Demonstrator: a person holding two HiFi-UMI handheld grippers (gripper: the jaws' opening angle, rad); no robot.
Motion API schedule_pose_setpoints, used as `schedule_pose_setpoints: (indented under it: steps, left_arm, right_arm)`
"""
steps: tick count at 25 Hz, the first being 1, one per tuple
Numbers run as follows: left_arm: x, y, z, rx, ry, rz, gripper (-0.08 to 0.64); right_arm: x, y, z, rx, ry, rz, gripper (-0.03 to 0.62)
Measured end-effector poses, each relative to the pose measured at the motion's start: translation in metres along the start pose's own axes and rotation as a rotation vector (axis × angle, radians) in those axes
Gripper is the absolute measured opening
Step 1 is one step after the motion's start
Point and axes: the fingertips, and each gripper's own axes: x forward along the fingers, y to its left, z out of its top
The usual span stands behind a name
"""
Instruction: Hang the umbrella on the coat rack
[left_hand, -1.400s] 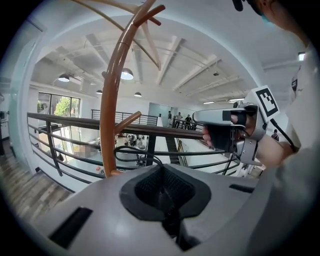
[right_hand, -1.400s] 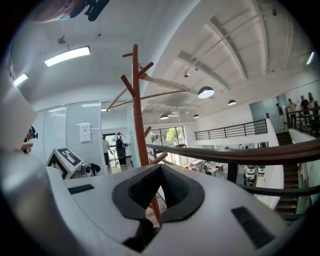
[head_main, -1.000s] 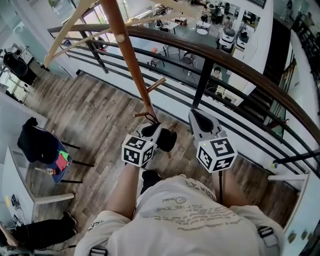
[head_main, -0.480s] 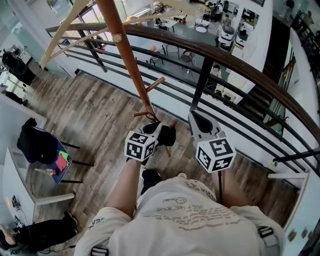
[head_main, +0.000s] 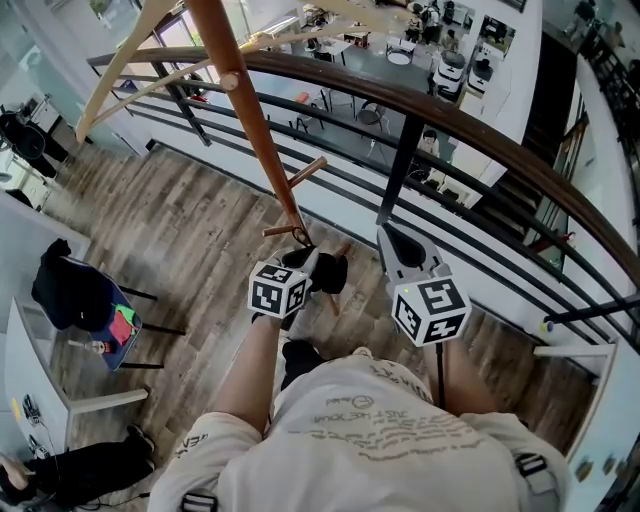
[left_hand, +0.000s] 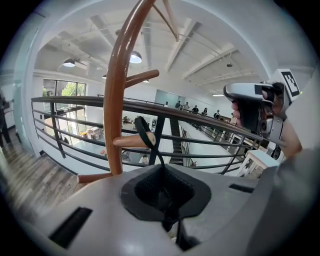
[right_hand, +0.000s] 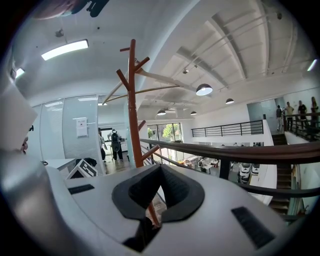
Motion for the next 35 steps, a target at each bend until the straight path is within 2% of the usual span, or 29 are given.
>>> schedule_pose_setpoints:
  steps: [3, 13, 24, 28, 35]
  left_arm:
    - [-0.001, 0.004, -0.001, -0.049, -0.015, -0.004, 0.003]
    - [-0.007, 0.018, -0.008, -0.131, -0.03, 0.0, 0.004]
    - [0.008, 0.036, -0.024, -0.146, 0.018, 0.028, 0.005]
    - [0.016, 0.039, -0.021, -0.145, -0.001, 0.014, 0.005]
    - [0.019, 0.05, -0.02, -0.14, -0.052, 0.04, 0.005]
  right_arm:
    - [0.0, -0.001, -0.001, -0.002, 0.003, -0.002, 0.002]
    - [-0.003, 0.002, -0.004, -0.027, 0.019, -0.005, 0.002]
    - [-0.006, 0.001, -0.009, -0.046, 0.035, -0.015, 0.002]
    - [-0.008, -0.002, -0.01, -0.047, 0.04, -0.031, 0.002]
    - [-0.012, -0.002, -0.01, -0.063, 0.047, -0.042, 0.002]
